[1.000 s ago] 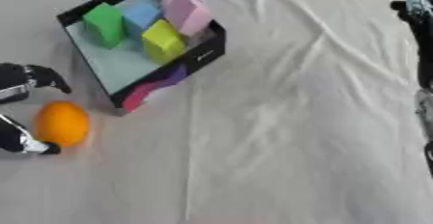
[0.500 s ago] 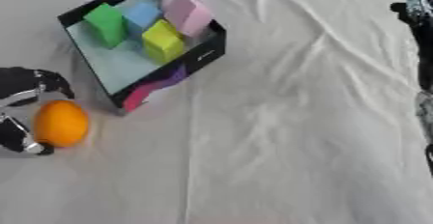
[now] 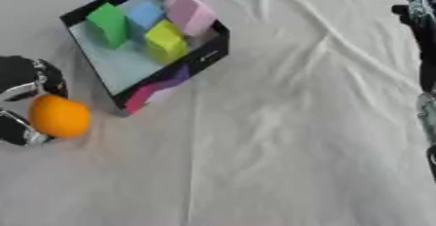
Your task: Pick up objects on the table and place them in the box.
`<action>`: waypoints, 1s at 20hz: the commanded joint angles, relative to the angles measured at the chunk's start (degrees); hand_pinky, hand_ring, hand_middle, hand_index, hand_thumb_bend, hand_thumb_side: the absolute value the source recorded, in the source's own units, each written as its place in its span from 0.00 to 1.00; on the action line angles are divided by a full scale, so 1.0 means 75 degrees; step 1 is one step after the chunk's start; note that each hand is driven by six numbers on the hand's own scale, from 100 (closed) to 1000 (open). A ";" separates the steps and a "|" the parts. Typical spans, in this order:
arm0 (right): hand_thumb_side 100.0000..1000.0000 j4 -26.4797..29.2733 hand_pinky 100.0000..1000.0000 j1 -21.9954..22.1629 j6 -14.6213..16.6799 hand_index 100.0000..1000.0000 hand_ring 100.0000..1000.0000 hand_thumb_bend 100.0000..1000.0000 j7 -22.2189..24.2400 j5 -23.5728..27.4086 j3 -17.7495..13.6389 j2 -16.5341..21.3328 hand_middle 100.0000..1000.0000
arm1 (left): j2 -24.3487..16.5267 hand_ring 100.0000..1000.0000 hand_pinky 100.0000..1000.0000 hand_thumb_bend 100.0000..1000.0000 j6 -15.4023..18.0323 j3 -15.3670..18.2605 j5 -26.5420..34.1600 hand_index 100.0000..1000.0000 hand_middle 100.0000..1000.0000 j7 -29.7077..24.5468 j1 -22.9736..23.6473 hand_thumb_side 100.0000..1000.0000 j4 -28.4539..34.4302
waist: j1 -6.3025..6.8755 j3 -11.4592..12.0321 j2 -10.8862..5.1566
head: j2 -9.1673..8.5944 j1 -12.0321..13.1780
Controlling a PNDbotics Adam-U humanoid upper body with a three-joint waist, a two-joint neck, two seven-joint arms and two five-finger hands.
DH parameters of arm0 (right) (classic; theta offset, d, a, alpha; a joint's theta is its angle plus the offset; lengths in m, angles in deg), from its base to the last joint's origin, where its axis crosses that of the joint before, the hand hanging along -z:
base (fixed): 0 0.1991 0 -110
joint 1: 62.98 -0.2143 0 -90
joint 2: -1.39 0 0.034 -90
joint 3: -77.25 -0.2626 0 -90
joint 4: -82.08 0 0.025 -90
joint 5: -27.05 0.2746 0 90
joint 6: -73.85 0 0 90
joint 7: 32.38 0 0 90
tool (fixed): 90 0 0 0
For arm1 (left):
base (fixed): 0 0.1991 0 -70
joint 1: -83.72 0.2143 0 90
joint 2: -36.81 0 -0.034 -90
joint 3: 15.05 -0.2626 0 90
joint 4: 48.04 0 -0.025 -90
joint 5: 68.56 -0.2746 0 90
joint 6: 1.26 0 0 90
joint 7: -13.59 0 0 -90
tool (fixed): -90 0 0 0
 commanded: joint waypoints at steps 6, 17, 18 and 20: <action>0.59 0.0175 0.85 0.0005 0.0006 0.77 0.72 0.00 -0.0074 0.0007 -0.0081 0.0266 0.73 | -0.0792 0.55 0.55 0.36 0.0341 0.1056 0.1230 0.43 0.43 0.0595 -0.0670 0.00 0.0276 | 0.0125 0.0052 -0.0342 | 0.0057 -0.0274; 0.58 0.0210 0.85 -0.0095 -0.0008 0.77 0.72 0.00 0.0029 0.0053 0.0000 0.0236 0.73 | 0.0789 0.55 0.54 0.32 -0.0544 0.0270 0.0590 0.47 0.46 -0.0042 -0.3640 0.00 -0.1349 | 0.0097 -0.0030 -0.0412 | 0.0010 -0.0134; 0.58 0.0209 0.85 -0.0103 -0.0010 0.77 0.72 0.00 0.0031 0.0056 0.0003 0.0229 0.73 | 0.1026 0.55 0.54 0.32 -0.0443 0.0170 0.0347 0.47 0.46 -0.0008 -0.3877 0.00 -0.1846 | 0.0091 -0.0037 -0.0409 | 0.0003 -0.0119; 0.59 0.0206 0.85 -0.0131 -0.0016 0.77 0.72 0.00 0.0041 0.0060 0.0018 0.0206 0.73 | 0.1529 0.55 0.54 0.31 -0.0307 0.0143 -0.0131 0.47 0.45 0.0203 -0.4275 0.00 -0.2937 | 0.0080 -0.0078 -0.0387 | -0.0042 -0.0073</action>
